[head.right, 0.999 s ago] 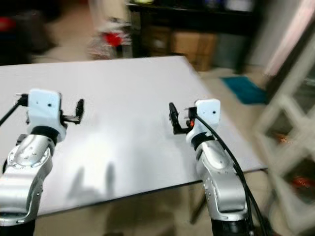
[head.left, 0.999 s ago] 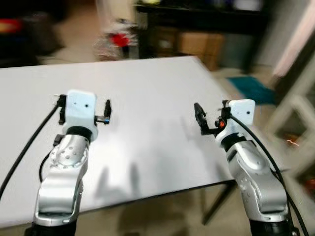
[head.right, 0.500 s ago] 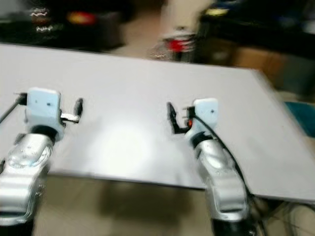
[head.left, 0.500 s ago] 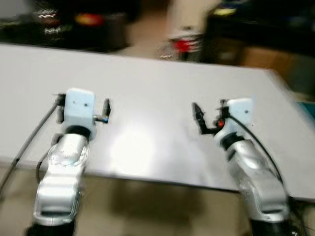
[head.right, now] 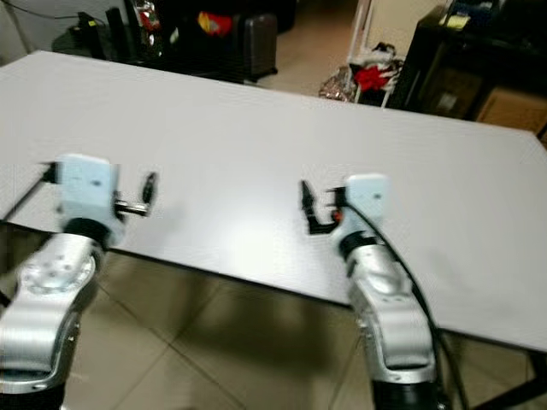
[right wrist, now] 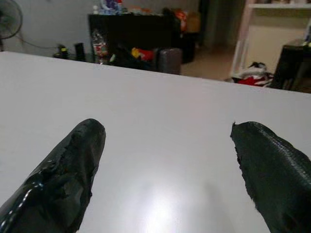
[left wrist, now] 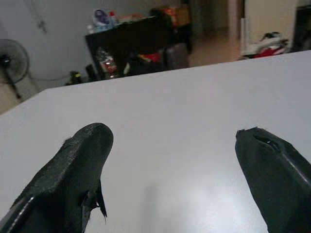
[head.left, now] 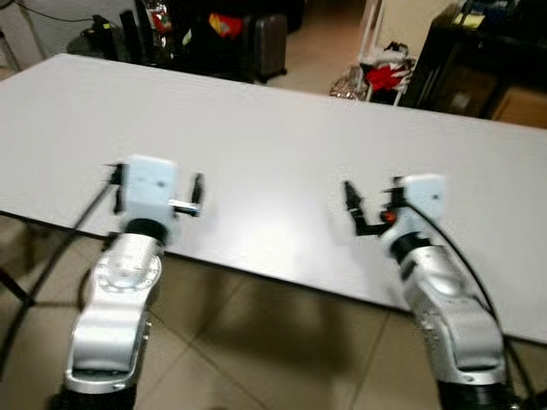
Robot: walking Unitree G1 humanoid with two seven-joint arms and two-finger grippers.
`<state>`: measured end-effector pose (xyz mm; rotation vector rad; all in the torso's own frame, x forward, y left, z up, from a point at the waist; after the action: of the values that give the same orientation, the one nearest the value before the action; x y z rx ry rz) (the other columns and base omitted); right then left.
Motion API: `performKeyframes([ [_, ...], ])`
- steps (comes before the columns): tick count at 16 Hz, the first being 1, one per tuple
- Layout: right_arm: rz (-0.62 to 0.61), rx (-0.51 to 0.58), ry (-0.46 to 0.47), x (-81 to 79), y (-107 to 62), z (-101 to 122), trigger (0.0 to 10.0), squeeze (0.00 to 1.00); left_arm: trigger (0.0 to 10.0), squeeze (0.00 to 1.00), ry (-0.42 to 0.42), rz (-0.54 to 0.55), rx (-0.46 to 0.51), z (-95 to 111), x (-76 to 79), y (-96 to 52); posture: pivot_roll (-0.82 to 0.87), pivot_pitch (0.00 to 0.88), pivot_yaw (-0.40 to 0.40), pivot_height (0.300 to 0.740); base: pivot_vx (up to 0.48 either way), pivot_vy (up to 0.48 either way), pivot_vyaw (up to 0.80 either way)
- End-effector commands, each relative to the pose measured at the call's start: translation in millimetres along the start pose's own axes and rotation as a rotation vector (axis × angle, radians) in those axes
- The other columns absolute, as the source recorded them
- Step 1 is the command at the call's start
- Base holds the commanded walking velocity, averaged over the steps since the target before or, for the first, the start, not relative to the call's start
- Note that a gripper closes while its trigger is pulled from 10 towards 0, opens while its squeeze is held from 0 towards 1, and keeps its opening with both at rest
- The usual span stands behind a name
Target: Setting the table
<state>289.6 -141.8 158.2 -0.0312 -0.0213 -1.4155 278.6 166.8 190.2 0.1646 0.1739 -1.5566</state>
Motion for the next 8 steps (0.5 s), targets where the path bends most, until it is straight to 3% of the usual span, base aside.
performKeyframes([
  [1, 0.006, 0.014, 0.008, -3.5, 1.0, 3.8, 10.0, 1.00, 10.0, 0.00, 0.018, 0.015, 0.010, 3.2, -5.3, 0.4, -0.01, 0.000, -0.019, 0.740, 0.000, 0.319, 0.00],
  [8, -0.011, 0.007, 0.011, -1.9, 0.1, 2.4, 10.0, 1.00, 10.0, 0.00, 0.023, 0.000, 0.006, 2.5, -3.6, 1.4, -0.01, 0.000, -0.013, 0.740, 0.000, 0.320, 0.00],
])
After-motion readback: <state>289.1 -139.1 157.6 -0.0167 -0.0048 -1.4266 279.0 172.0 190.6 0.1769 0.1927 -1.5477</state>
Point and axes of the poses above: a point about 5 cm out from each wrist's last joint towards the gripper, its own y axis pointing out of the wrist towards the gripper, its own z axis along the axis of the wrist's last joint, x = y × z, the point moved 1 cm from there along y, pointing out of the wrist towards the gripper, and after that the axes turned 4 degrees about -y, right-handed, at the moved point
